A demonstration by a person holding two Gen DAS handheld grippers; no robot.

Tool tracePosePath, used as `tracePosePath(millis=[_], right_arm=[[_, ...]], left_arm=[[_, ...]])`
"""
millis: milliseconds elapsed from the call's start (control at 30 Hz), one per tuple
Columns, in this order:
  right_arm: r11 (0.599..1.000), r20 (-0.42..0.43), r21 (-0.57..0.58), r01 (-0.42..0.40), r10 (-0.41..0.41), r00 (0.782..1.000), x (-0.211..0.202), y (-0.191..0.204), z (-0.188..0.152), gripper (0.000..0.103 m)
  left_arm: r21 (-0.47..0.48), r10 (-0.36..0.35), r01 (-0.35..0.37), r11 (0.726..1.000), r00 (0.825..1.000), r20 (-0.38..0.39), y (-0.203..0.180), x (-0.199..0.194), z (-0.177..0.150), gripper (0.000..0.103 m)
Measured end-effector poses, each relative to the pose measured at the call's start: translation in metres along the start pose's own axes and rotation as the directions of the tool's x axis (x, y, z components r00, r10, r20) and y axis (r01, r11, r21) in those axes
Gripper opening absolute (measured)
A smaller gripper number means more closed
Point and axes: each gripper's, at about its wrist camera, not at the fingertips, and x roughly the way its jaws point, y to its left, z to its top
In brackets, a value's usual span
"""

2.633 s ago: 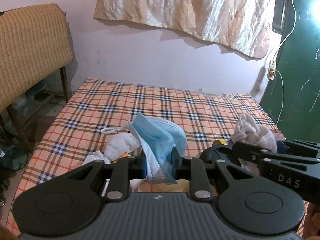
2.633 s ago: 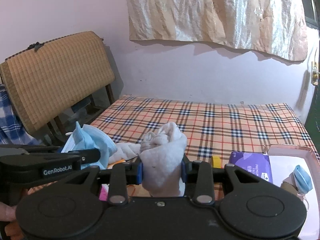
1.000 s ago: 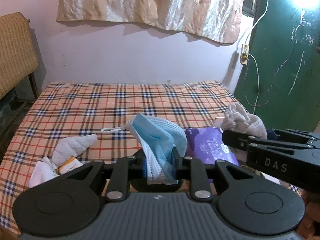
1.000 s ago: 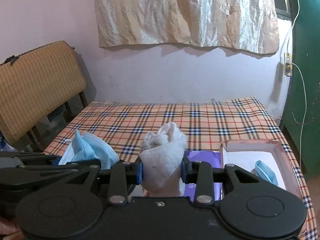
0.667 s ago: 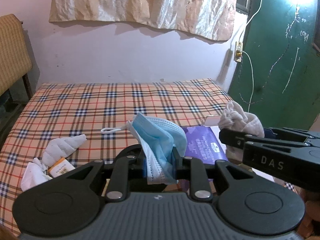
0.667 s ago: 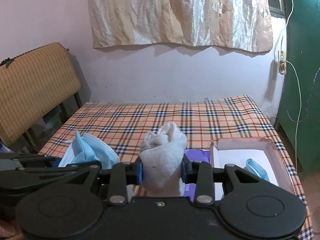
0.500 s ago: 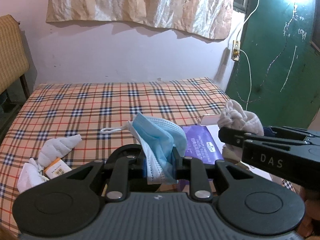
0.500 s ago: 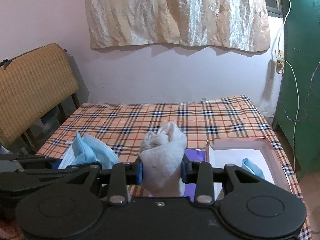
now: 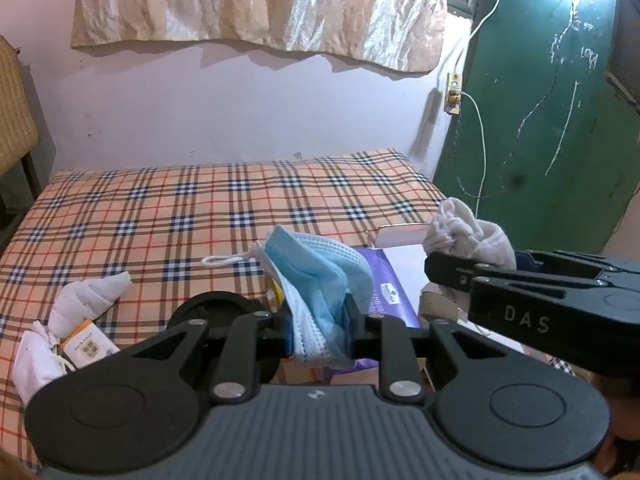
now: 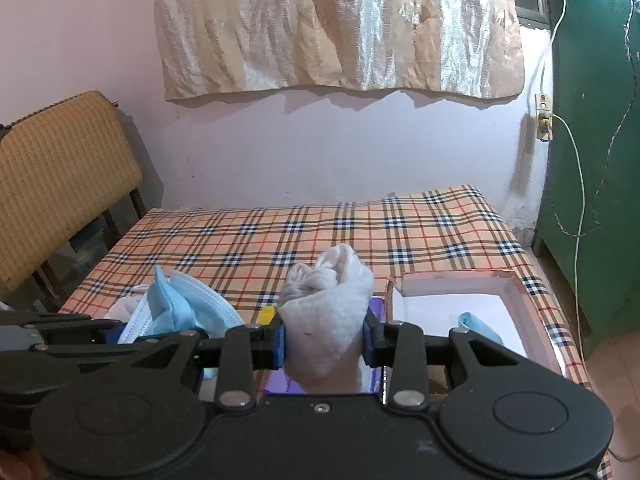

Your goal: Organize soft objects

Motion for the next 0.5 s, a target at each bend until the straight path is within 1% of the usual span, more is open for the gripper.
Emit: tracePosePath(millis=[500], right_arm=[[0.999,-0.003,0.023,0.049,-0.049,0.999,-0.003,-0.032,-0.001,0.042]], left_arm=[[0.043,-0.052,0.053,0.998,0.999,-0.014,-0.029,0.013,-0.001,0.025]])
